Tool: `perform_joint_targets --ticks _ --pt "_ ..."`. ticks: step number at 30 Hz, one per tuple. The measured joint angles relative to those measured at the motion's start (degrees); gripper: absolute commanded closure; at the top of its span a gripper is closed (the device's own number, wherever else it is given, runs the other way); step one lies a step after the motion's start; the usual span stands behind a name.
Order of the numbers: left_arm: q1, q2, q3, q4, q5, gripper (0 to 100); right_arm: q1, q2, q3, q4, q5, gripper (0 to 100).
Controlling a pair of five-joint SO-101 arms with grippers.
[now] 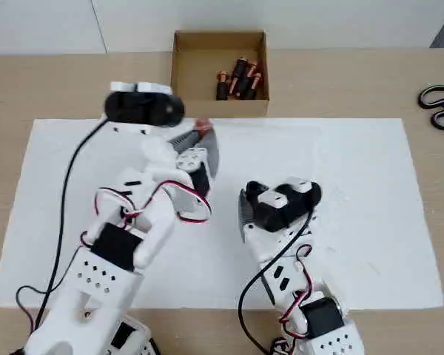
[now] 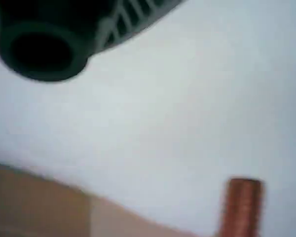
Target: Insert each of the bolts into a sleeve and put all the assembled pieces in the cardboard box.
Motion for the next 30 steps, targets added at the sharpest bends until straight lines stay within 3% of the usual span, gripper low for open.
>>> perform_joint_targets --ticks 9,30 --pt "5.8 0.0 7.56 -10.11 -1.05 99 -3.87 0.0 0.0 3.34 0.0 99.5" --pt "7.56 0.0 17.41 -24.35 -1.05 99 -3.78 0.0 0.0 3.43 0.0 99.5"
